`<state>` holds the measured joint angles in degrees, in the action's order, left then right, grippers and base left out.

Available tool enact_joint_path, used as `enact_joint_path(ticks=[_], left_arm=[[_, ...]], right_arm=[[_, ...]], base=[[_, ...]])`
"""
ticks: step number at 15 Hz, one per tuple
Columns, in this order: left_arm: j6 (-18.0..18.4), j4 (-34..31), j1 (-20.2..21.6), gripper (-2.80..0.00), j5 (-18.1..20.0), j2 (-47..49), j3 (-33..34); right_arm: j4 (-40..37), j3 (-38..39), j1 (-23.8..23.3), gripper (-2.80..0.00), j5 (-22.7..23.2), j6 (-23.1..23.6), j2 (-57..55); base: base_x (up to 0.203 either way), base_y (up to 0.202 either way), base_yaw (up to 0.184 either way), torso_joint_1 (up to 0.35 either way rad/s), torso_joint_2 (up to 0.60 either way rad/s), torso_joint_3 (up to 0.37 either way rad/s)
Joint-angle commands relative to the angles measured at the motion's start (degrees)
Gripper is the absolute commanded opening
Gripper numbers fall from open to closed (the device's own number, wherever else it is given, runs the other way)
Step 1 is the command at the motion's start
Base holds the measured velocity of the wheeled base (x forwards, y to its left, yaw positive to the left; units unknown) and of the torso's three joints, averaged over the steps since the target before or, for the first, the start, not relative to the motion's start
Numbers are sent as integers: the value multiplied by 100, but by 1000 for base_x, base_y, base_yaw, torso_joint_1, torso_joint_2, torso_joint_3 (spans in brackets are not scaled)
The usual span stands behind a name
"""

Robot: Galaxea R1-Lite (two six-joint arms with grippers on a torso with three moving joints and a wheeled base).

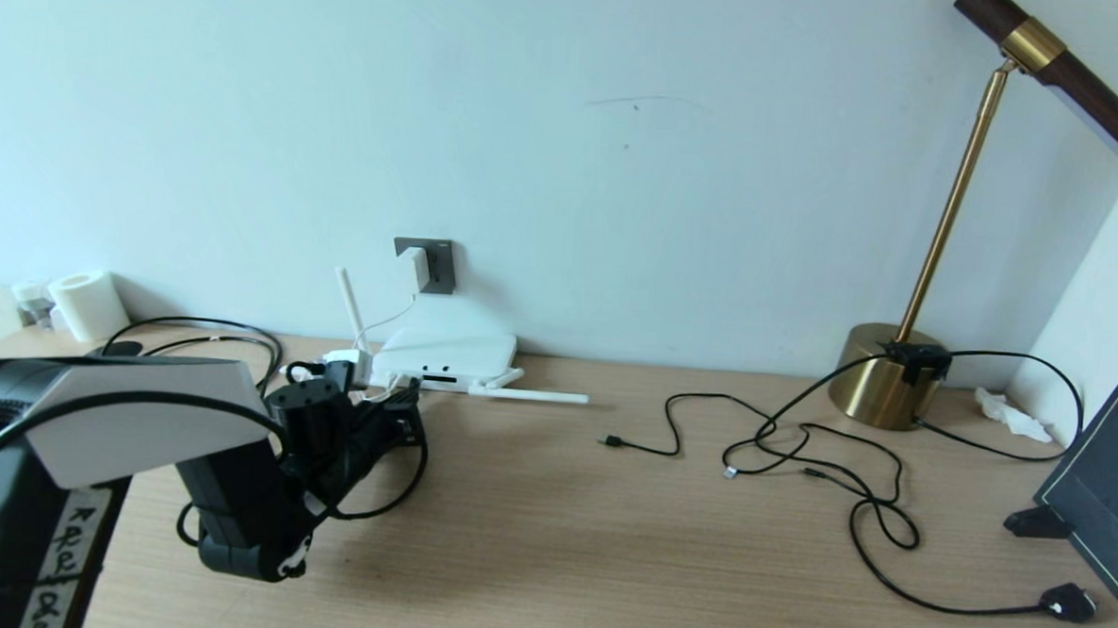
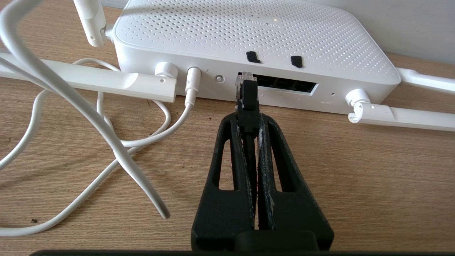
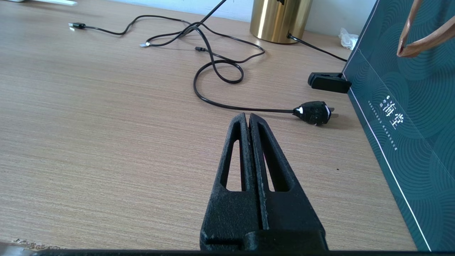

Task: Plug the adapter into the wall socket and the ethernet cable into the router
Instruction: Align cable and router interface

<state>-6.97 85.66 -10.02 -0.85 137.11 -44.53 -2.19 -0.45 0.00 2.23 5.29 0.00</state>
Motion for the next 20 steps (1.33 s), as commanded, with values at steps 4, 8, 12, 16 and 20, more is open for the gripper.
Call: enact_joint_path(ticks=[4, 8, 12, 16, 20], left_arm=[[-6, 38, 0, -280, -3, 79, -47], [-6, -41, 0, -280, -3, 88, -132], [-6, -50, -7, -280, -3, 89, -161], [-6, -50, -9, -280, -3, 88, -161], [-6, -50, -26, -280, -3, 88, -170]], right_arm=[[0, 1, 0, -280, 5, 7, -9], [0, 0, 0, -280, 5, 7, -9], [0, 1, 0, -280, 5, 7, -9], [0, 1, 0, -280, 5, 7, -9], [0, 1, 0, -280, 5, 7, -9]], base=[[0, 0, 0, 0, 0, 0], [0, 0, 0, 0, 0, 0], [0, 0, 0, 0, 0, 0], [0, 0, 0, 0, 0, 0], [0, 0, 0, 0, 0, 0]])
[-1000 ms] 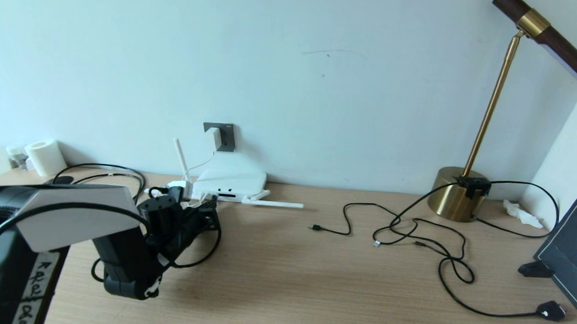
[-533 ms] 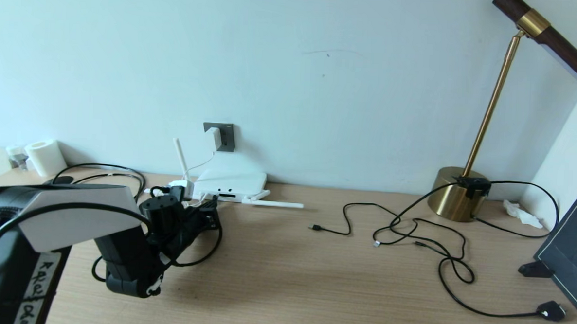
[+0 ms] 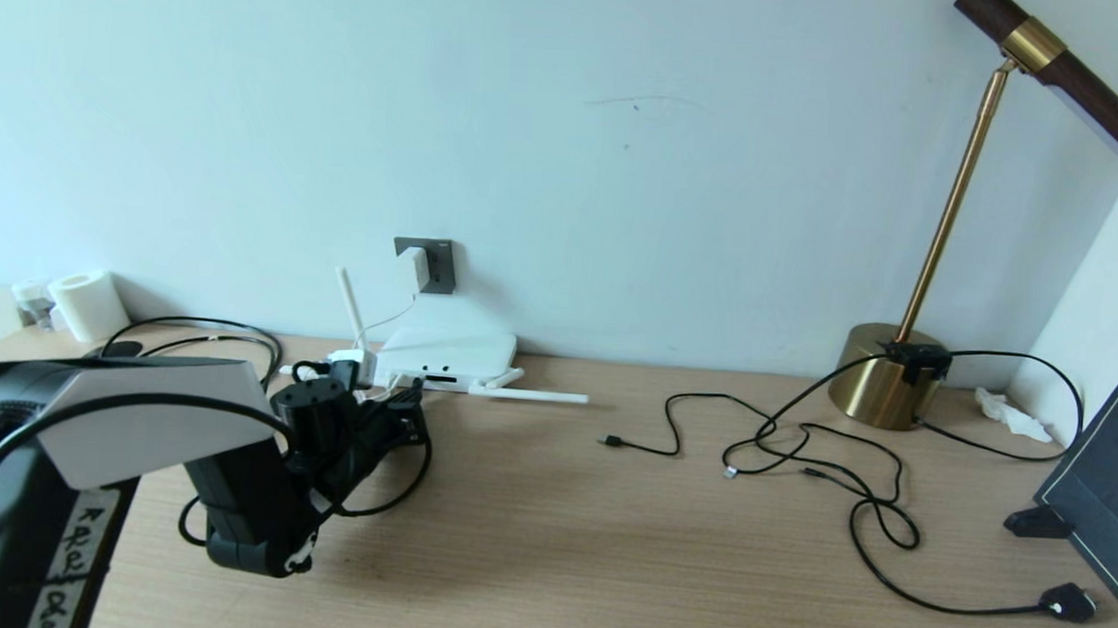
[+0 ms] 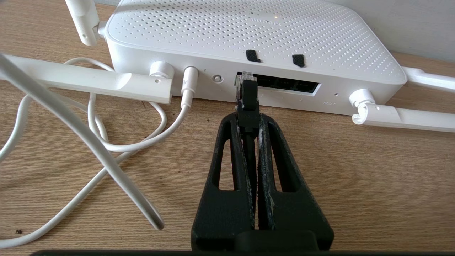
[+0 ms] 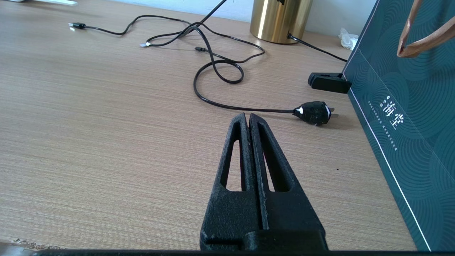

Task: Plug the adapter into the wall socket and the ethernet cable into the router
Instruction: Align cable and router interface

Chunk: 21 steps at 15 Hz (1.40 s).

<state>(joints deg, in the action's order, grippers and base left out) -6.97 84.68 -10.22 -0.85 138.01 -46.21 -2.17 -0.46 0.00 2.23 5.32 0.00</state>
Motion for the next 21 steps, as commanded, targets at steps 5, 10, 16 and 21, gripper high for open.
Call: enact_joint_path(ticks=[5, 10, 16, 21], left_arm=[[-6, 49, -15, -280, -3, -2, -2], [-6, 49, -24, -280, -3, 7, -10], [-6, -39, -15, -280, -7, 15, -113], [-6, -65, -15, -280, -3, 24, -144]], right_arm=[[-2, -2, 0, -280, 5, 4, -9], [-2, 0, 0, -280, 5, 4, -9], [-2, 2, 0, -280, 5, 4, -9], [-2, 2, 0, -280, 5, 4, -9]], base=[[0, 0, 0, 0, 0, 0], [0, 0, 0, 0, 0, 0], [0, 0, 0, 0, 0, 0], [0, 0, 0, 0, 0, 0]])
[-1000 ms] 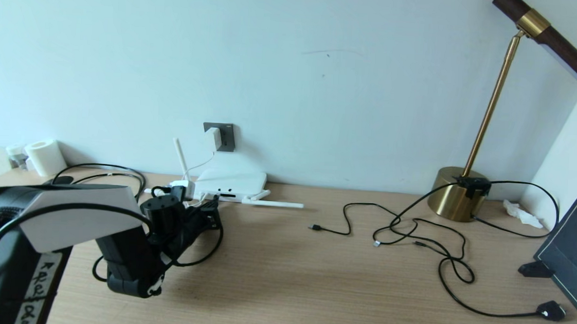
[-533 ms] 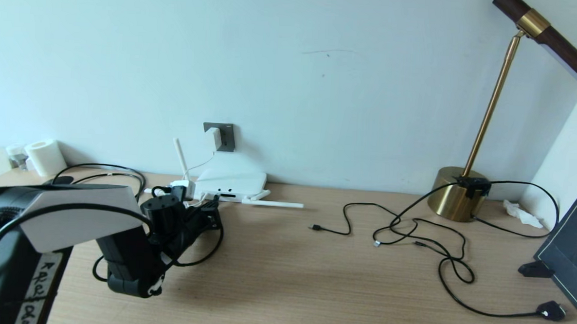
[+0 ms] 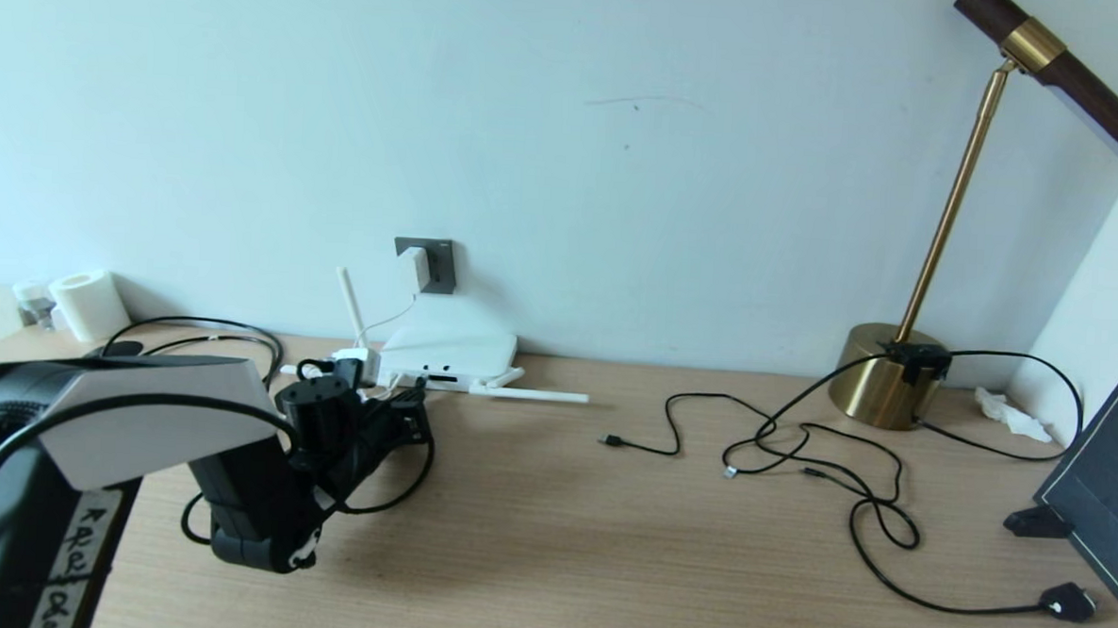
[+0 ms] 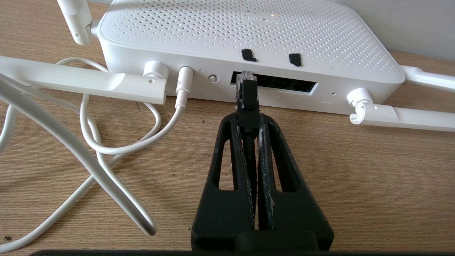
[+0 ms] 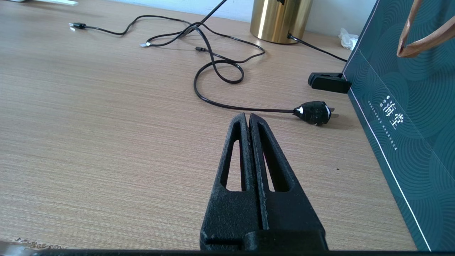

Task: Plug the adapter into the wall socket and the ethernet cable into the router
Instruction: Align cable and router interface, then plug cable into router interface

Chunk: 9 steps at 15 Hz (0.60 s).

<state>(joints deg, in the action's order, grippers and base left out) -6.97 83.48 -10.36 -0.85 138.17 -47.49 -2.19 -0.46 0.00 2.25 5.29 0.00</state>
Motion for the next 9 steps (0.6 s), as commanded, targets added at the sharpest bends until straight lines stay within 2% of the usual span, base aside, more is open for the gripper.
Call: enact_joint_path(ticks=[1, 9], left_arm=[[-6, 54, 7, -280, -7, 5, -23], [-6, 54, 25, -280, -3, 26, -23]], right_arm=[[0, 2, 0, -280, 4, 7, -9], [0, 2, 0, -280, 4, 7, -9]], base=[[0, 0, 0, 0, 0, 0], [0, 0, 0, 0, 0, 0]])
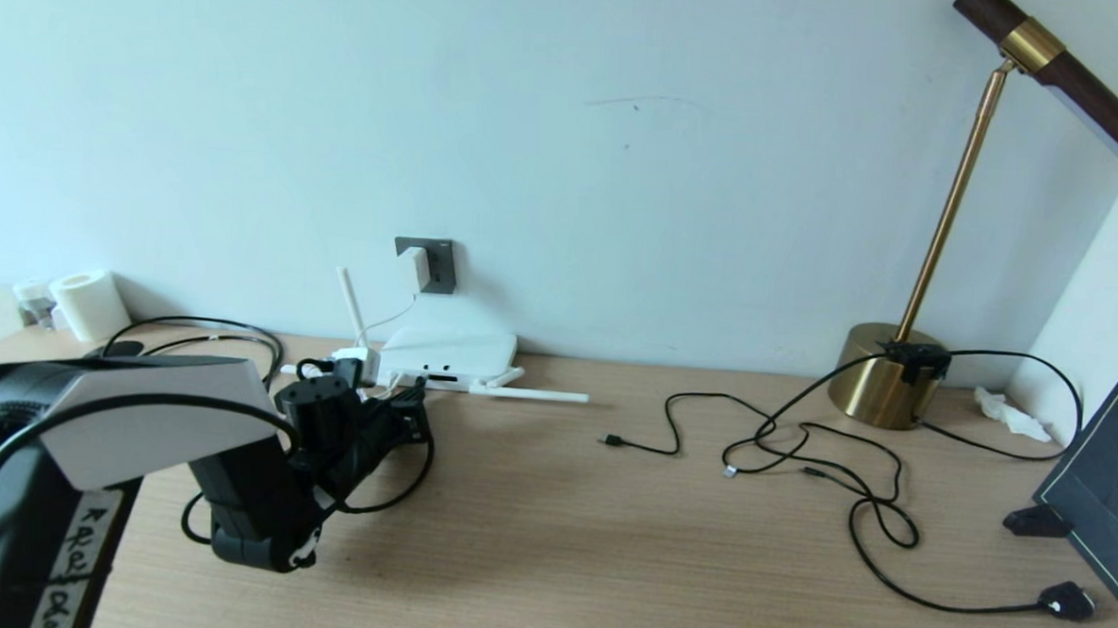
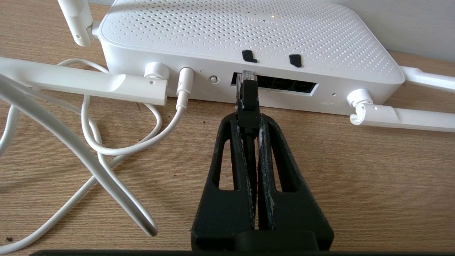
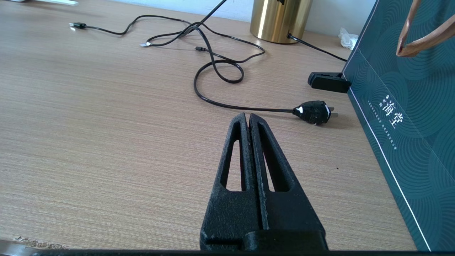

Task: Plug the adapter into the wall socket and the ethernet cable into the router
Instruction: Plug cable into router interface

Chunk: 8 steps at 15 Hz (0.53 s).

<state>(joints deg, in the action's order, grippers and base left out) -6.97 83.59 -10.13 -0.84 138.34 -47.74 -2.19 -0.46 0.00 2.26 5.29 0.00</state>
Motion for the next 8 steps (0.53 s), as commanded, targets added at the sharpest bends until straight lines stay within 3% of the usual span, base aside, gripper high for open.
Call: enact_joint_path(ticks=[1, 8], left_arm=[[-6, 43, 2, -280, -4, 18, -16], [-6, -21, 11, -280, -13, 60, -113]], right_arm=[[0, -4, 0, -280, 3, 7, -9], [0, 2, 0, -280, 3, 7, -9]], base=[[0, 0, 0, 0, 0, 0], [0, 0, 0, 0, 0, 0]])
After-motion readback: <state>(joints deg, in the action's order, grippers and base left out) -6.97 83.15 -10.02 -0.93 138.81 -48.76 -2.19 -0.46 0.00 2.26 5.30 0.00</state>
